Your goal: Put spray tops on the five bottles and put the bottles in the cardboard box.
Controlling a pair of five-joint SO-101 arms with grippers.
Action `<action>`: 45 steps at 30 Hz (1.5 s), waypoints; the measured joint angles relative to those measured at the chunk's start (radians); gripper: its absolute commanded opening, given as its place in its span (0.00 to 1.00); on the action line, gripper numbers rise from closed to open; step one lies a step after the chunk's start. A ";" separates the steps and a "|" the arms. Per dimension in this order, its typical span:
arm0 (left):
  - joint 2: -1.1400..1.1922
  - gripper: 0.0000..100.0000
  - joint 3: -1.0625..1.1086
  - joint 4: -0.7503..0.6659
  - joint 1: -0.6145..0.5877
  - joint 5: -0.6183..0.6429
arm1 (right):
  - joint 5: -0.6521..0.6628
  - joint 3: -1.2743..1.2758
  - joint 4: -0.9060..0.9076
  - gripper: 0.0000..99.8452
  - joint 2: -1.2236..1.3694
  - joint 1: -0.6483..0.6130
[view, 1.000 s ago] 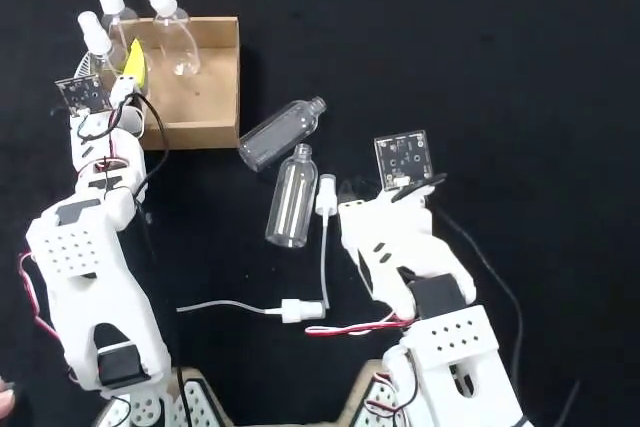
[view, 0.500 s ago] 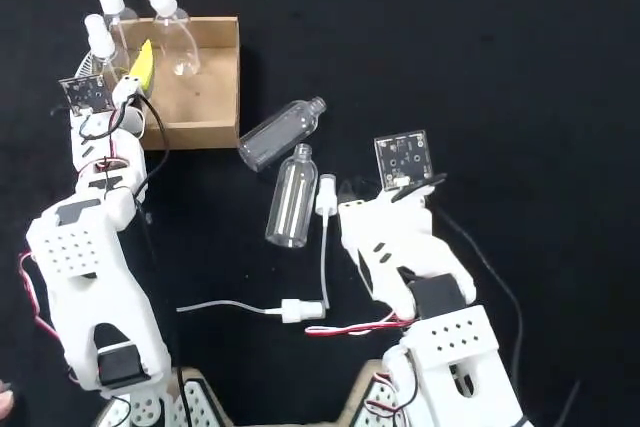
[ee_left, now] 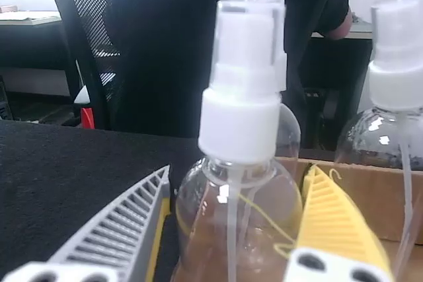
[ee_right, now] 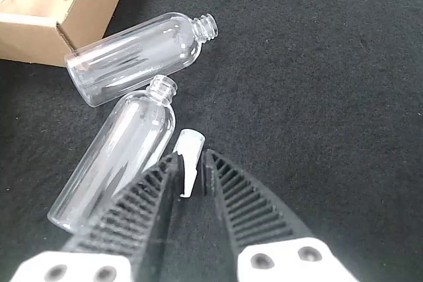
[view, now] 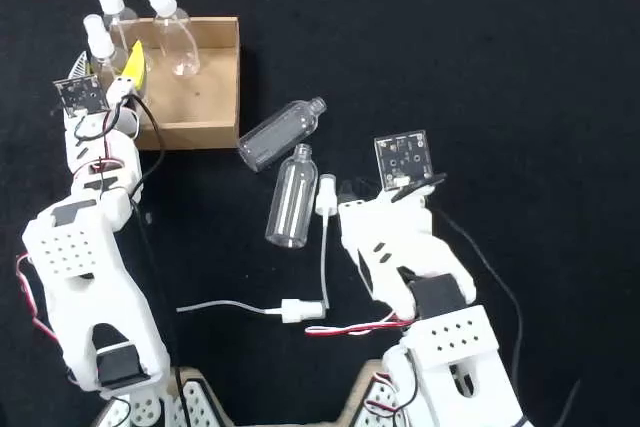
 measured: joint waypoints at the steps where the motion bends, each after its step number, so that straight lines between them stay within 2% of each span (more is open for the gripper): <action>1: 0.000 0.30 0.000 0.000 0.000 0.000 | 0.000 0.000 0.000 0.06 0.000 0.000; 10: 0.000 0.30 0.057 -0.104 -0.002 -0.002 | 0.000 0.000 -0.020 0.06 0.000 0.000; 18: -0.011 0.30 0.071 -0.107 -0.002 -0.002 | 0.000 0.000 -0.021 0.06 0.000 0.000; 24: -0.123 0.30 0.158 -0.107 -0.002 -0.002 | 0.000 0.000 -0.021 0.06 0.000 0.000; 31: -0.236 0.30 0.230 0.000 -0.002 0.002 | 0.000 0.000 -0.021 0.06 0.000 0.000; 39: -0.361 0.30 0.344 0.018 -0.002 0.028 | 0.000 0.000 -0.021 0.06 0.000 0.000; 45: -0.508 0.30 0.514 0.018 -0.002 0.028 | 0.000 0.000 -0.021 0.06 0.000 0.000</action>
